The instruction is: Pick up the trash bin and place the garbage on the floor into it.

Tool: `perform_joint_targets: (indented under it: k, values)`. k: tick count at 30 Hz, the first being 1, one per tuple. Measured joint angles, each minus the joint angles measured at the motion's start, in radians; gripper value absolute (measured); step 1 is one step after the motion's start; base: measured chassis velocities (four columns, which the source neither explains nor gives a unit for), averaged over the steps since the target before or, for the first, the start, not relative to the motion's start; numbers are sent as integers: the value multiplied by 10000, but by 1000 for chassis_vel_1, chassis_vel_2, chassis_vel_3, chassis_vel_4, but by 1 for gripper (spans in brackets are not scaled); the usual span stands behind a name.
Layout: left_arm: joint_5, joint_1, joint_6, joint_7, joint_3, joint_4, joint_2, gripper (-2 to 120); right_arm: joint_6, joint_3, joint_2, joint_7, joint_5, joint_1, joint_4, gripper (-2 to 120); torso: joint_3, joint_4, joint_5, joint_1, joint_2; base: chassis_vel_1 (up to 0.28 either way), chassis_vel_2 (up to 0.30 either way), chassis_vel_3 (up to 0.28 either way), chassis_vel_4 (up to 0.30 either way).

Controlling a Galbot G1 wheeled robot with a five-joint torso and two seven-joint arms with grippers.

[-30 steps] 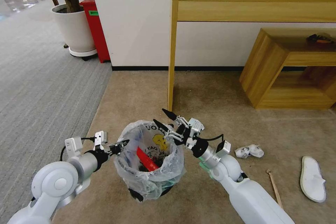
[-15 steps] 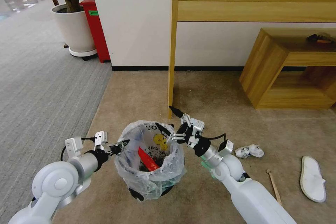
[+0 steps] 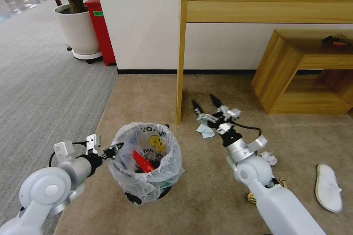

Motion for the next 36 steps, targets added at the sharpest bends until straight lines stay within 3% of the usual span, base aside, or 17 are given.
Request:
perform_joint_targets:
  k: [6,17,23,36]
  values:
    - [114,-14,0,-261,-215,167,-96,3,16,943,299,1074,-1308,-494,-139,100,0,0,-2,0,0,0,0,0,0]
    - [970,-9,0,-579,-672,345,-273,3,98,1785,565,1669,-1674,-1272,-158,100,0,1,0,0,0,0,0,0,0]
    - [436,151,0,-872,-1090,211,-379,3,154,1817,660,1682,-1737,-1506,-159,100,-1,2,-2,0,0,0,0,0,0]
    - [-199,195,0,-877,-1427,163,-475,3,174,1767,663,1557,-1698,-1428,-247,100,0,0,-2,-1,0,0,0,0,0]
